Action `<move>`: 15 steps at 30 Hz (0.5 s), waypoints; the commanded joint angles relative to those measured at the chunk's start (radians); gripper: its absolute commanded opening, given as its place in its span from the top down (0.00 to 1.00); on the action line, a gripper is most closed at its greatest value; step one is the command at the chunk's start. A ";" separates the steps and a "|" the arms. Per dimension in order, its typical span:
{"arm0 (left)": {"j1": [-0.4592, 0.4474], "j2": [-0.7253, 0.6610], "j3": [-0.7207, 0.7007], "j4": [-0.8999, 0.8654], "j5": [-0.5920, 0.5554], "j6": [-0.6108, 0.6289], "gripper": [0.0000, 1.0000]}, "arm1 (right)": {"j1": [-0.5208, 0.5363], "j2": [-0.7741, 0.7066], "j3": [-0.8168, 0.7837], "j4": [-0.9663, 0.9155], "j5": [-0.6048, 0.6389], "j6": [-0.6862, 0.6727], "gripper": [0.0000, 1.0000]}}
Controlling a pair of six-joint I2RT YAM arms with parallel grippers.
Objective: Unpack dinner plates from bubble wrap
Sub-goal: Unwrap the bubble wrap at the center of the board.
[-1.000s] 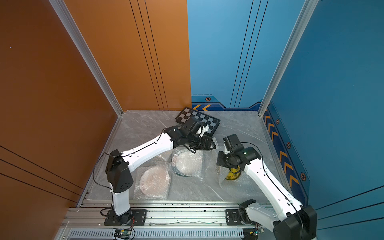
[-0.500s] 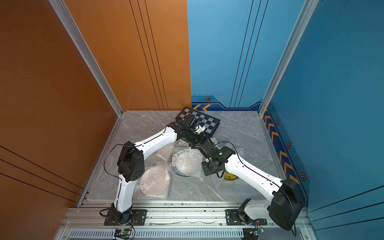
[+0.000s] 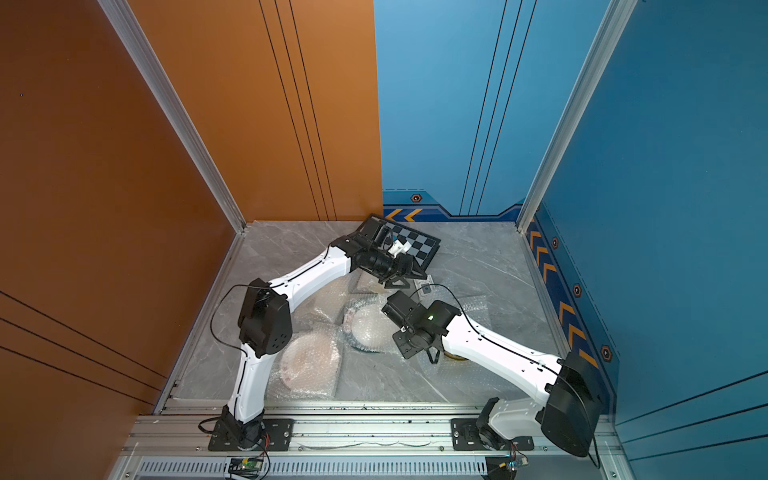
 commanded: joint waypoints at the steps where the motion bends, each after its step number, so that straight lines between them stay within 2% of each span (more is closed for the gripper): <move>1: -0.039 0.031 -0.017 -0.009 0.038 0.031 0.15 | 0.033 0.039 0.040 -0.020 0.059 -0.052 0.97; 9: -0.074 0.090 0.043 -0.044 0.036 0.052 0.15 | 0.092 0.087 0.053 -0.030 0.091 -0.072 0.98; 15: -0.093 0.099 0.022 -0.045 0.035 0.062 0.19 | 0.100 0.100 0.065 -0.032 0.101 -0.074 0.98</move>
